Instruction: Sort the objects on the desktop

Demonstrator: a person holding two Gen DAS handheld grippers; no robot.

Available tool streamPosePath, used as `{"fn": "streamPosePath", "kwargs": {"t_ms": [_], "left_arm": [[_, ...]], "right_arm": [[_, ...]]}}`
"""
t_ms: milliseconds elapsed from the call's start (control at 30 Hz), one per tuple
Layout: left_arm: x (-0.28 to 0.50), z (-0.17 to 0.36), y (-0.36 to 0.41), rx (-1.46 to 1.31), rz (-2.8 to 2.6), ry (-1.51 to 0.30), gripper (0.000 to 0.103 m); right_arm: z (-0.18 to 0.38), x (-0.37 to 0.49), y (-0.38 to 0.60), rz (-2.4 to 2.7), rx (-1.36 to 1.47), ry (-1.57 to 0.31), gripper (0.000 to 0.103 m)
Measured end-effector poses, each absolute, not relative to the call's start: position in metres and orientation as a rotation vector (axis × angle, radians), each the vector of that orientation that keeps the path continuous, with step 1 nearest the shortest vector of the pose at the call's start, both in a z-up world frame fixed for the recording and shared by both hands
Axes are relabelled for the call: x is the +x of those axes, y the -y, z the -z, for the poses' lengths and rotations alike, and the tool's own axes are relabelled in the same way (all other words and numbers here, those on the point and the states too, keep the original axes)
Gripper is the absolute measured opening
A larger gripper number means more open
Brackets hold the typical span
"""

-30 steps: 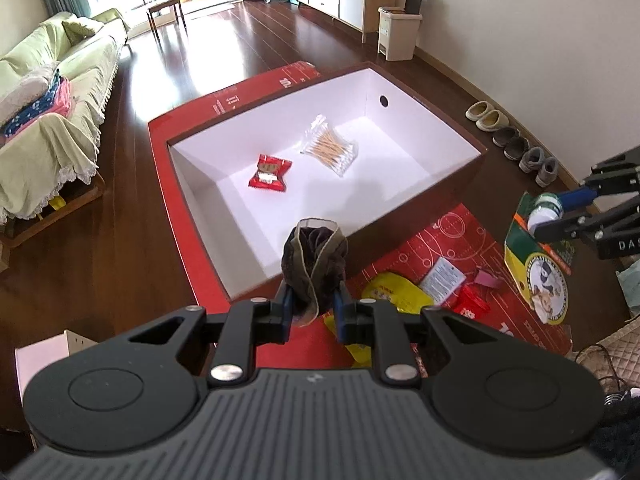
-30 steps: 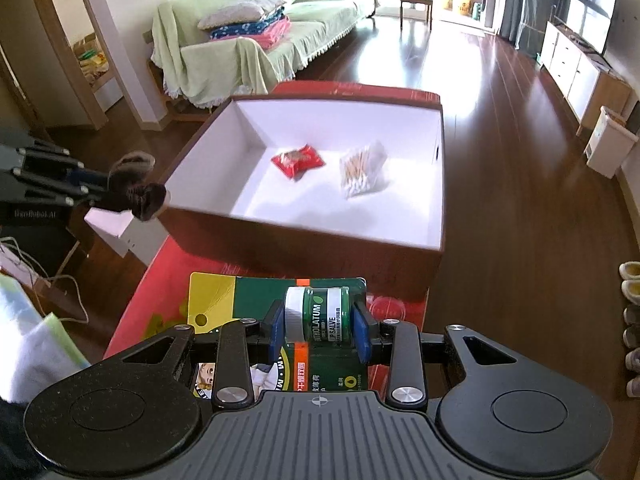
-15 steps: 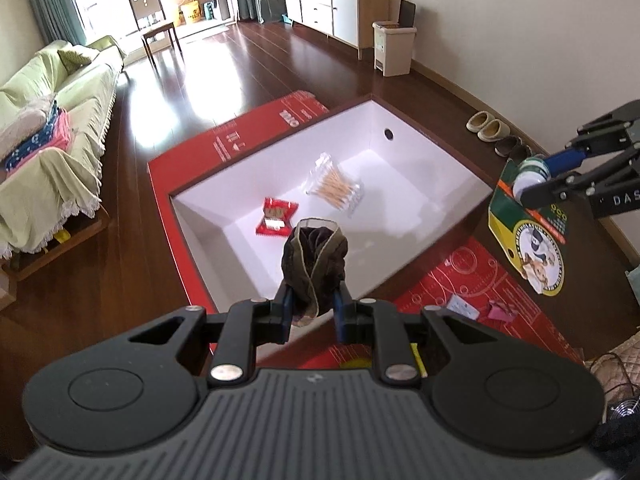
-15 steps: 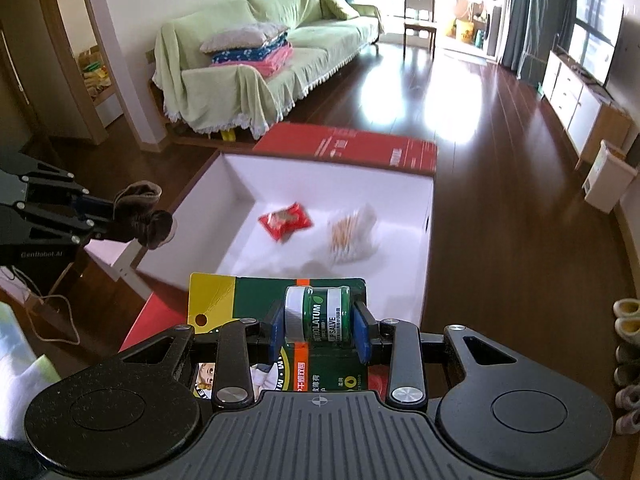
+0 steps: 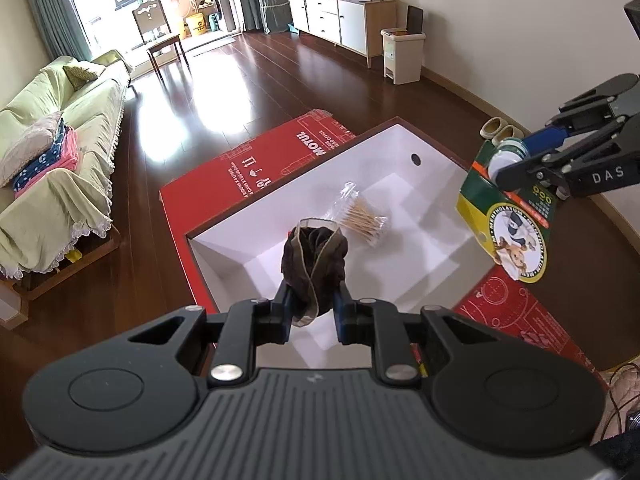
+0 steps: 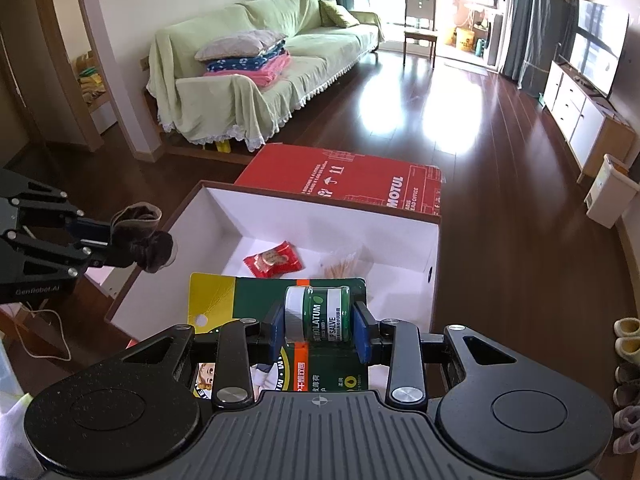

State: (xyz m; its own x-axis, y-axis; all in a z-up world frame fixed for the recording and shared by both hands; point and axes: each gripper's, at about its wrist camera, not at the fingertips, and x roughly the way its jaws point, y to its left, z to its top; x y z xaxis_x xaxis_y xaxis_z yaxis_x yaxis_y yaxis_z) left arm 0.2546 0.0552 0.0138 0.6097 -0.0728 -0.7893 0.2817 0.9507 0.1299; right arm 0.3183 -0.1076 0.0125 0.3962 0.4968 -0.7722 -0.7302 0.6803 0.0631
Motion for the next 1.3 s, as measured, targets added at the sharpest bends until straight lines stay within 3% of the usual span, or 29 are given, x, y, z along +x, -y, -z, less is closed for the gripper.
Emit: {"fn": "streamPosePath", "kwargs": {"t_ms": [1300], "left_arm": [[0.328, 0.100, -0.071, 0.171, 0.227, -1.121, 0.017]], "right_arm": [[0.106, 0.382, 0.056, -0.696, -0.386, -1.094, 0.034]]}}
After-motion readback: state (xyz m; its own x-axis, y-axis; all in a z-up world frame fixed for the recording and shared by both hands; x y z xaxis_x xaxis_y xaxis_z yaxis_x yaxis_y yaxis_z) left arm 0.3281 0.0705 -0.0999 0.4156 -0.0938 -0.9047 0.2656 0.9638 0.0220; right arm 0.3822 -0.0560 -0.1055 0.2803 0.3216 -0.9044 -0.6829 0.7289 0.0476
